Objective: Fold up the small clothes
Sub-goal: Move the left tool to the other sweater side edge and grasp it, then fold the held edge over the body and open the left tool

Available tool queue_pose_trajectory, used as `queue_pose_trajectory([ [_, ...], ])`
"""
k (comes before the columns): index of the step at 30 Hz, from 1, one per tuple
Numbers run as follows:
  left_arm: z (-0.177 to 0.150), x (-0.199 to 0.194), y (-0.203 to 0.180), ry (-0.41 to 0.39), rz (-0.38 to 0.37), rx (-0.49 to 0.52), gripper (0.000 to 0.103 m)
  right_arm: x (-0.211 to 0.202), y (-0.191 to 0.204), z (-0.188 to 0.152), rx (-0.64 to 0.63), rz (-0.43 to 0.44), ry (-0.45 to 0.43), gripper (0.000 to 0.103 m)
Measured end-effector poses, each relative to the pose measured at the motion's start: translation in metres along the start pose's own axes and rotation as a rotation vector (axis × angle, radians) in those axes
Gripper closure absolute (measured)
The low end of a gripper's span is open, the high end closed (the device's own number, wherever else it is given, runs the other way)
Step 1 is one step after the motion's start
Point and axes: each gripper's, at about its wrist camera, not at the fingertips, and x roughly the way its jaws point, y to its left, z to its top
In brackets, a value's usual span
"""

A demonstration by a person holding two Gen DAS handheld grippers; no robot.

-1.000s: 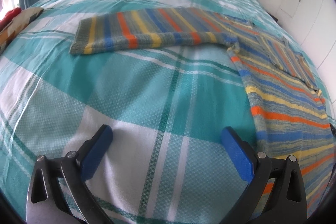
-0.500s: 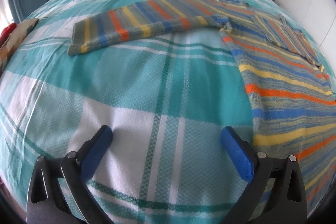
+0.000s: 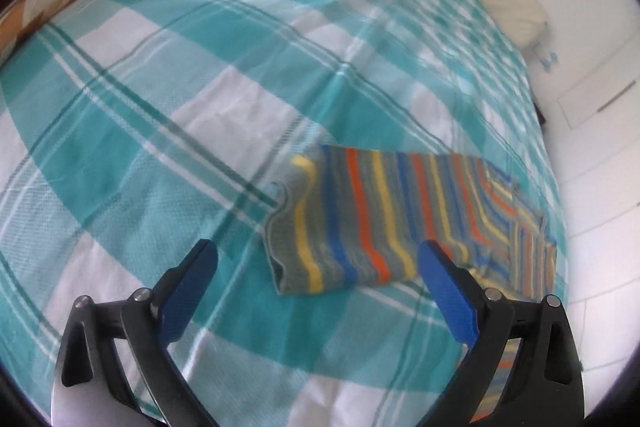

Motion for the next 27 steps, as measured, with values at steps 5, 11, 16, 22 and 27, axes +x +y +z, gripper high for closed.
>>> queue_pose_trajectory([
  [5,0.009,0.033,0.003,0.018,0.012,-0.030,0.032,0.000,0.000,0.000,-0.001,-0.002,0.001,0.000],
  [11,0.021,0.037,-0.028,-0.027,0.004,0.031,0.102,0.000,0.001,0.000,-0.001,-0.003,0.000,0.000],
  [16,0.031,0.000,-0.133,-0.066,-0.091,0.231,0.102,0.000,0.001,0.000,0.000,-0.003,0.000,0.000],
  [22,0.012,-0.003,-0.275,-0.032,-0.216,0.439,0.102,0.001,0.001,0.000,0.000,-0.003,-0.001,0.000],
  [27,-0.037,0.033,-0.364,0.011,-0.273,0.565,0.102,0.001,0.000,0.000,0.000,-0.003,-0.001,0.000],
])
